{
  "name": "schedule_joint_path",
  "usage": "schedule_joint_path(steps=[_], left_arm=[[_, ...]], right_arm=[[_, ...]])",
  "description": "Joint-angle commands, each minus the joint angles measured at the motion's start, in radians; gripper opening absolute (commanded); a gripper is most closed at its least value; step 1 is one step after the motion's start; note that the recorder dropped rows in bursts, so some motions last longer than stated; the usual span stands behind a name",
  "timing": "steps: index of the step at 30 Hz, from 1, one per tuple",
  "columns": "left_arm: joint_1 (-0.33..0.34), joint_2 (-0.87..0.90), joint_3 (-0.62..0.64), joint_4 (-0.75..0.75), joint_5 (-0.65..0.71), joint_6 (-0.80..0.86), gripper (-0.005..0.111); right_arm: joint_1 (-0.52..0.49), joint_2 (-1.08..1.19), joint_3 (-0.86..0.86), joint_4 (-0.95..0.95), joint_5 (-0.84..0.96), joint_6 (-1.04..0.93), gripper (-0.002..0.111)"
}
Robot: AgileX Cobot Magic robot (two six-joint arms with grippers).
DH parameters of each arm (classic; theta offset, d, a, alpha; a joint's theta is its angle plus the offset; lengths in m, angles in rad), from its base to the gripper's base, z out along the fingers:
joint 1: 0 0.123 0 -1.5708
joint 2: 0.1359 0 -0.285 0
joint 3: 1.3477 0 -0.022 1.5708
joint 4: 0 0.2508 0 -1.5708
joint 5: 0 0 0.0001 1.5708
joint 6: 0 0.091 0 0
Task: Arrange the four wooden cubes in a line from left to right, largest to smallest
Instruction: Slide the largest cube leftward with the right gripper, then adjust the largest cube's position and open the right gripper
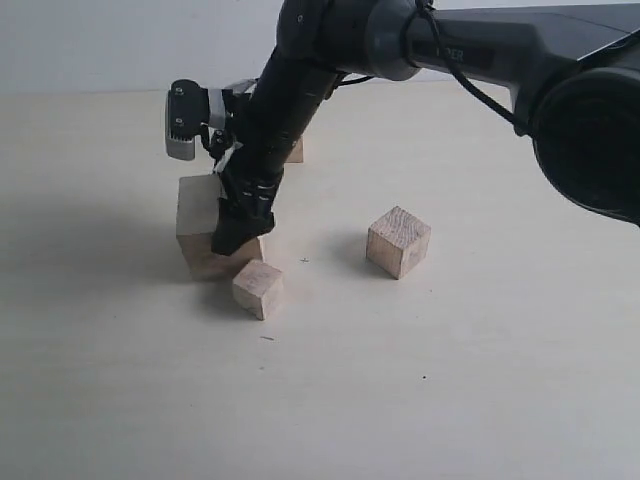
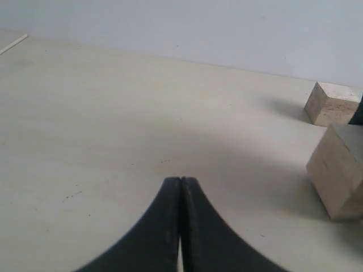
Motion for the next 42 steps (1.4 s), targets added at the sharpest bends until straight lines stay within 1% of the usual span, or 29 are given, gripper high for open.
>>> schedule_joint_path(steps=[1, 4, 7, 11, 14, 24, 30, 38, 40, 42], left_arm=[[-0.006, -0.006, 0.003, 0.004, -0.008, 0.003, 0.000], [-0.006, -0.006, 0.003, 0.004, -0.008, 0.003, 0.000], [-0.006, -0.006, 0.003, 0.004, -0.008, 0.003, 0.000], [-0.006, -0.006, 0.003, 0.004, -0.008, 0.003, 0.000], [-0.006, -0.006, 0.003, 0.004, -0.008, 0.003, 0.000], [-0.006, -0.006, 0.003, 0.004, -0.008, 0.003, 0.000], [-0.006, -0.006, 0.003, 0.004, -0.008, 0.003, 0.000], [-0.006, -0.006, 0.003, 0.004, -0.008, 0.003, 0.000], [-0.006, -0.006, 0.003, 0.004, -0.008, 0.003, 0.000], [-0.006, -0.006, 0.003, 0.004, -0.008, 0.003, 0.000]], right_arm=[[-0.004, -0.019, -0.014, -0.088, 0.140, 0.017, 0.000], [-0.004, -0.042, -0.014, -0.082, 0.140, 0.012, 0.000], [-0.004, -0.045, -0.014, -0.034, 0.033, 0.012, 0.000], [-0.004, -0.026, -0.014, 0.045, -0.059, 0.005, 0.000], [-0.004, -0.001, -0.014, 0.049, -0.062, -0.033, 0.000], [-0.004, 0.042, -0.014, 0.050, -0.073, -0.031, 0.000], [-0.004, 0.043, -0.014, 0.048, -0.131, 0.074, 0.000], [-0.004, 0.043, -0.014, 0.023, -0.129, 0.071, 0.000], [-0.004, 0.043, -0.014, 0.022, -0.129, 0.071, 0.003], [-0.004, 0.043, -0.014, 0.022, -0.127, 0.071, 0.010]])
